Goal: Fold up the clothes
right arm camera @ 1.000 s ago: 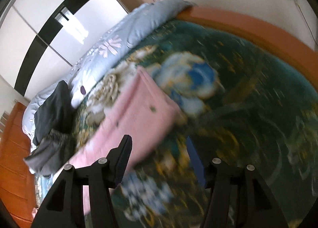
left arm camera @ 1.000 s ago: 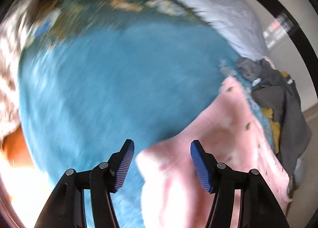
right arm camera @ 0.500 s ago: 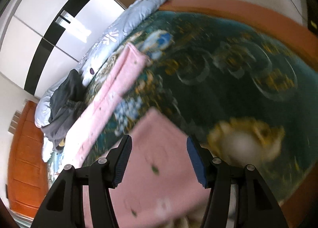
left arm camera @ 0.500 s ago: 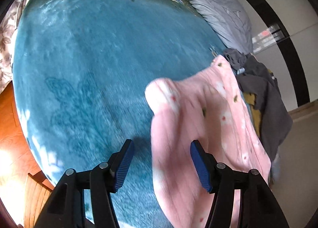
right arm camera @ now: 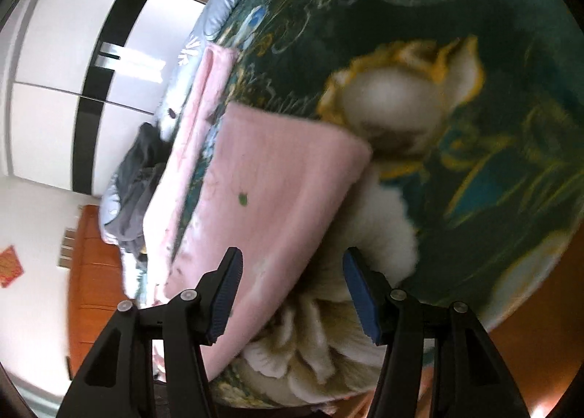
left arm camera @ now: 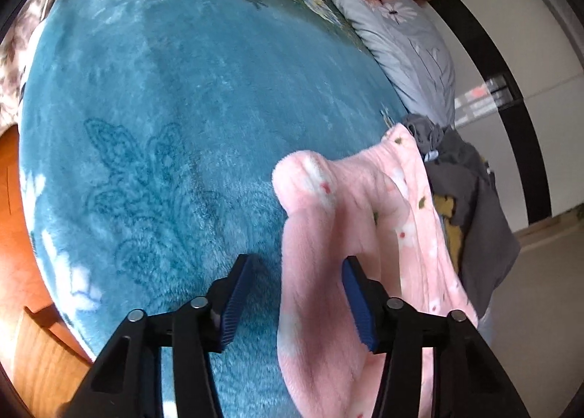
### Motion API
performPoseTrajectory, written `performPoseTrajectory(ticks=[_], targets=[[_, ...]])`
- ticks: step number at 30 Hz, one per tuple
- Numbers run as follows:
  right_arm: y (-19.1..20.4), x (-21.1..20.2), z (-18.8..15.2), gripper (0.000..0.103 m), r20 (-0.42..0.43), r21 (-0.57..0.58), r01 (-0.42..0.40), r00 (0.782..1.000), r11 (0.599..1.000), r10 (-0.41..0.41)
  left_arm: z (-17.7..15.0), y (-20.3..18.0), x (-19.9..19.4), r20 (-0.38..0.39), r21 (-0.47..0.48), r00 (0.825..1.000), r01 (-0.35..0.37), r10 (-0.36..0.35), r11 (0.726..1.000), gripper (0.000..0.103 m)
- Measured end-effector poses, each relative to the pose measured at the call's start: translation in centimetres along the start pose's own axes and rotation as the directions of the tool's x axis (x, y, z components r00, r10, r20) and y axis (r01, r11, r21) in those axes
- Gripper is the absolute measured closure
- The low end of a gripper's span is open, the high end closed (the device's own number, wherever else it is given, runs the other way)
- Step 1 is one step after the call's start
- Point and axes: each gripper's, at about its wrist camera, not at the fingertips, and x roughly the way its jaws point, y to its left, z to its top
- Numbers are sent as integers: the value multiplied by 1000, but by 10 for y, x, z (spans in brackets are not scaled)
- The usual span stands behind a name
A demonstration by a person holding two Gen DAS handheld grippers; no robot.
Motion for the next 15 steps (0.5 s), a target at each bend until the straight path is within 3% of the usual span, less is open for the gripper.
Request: performPoseTrajectory(ticks=[1,3,4,5,9,13,15], targets=[[1,3,-1,49,9,-6,-3,1000,1000,3,0,1,0,4,-4,1000,-3,3,1000,60],[2,9,-2,81,16,1,-8,1000,1000,8,-1,4,1,-9,-24,1000,3,-3,1000,77],[1,12,-2,87,12,15,-10,1000,1000,10,-1,6,2,-17,-36,1000,7,-8,999,89],[0,17,-3,91,4,33,-21,1000,999,21,-1,8,2,-16,-54,1000,15,-16,998,92],[9,23,2,96,7,39,-46,999,998,45,2,8,-3,0,-102,999,45,-45,994,95],[43,15,29,98,58,12,-143,988,990,142,12,-15,-18,54,-67,996,77,-74,995,98],[67,8,44,99,90,-30,-182,979,983,184,19,-30,-33,95,-60,988,126,-120,990,98]])
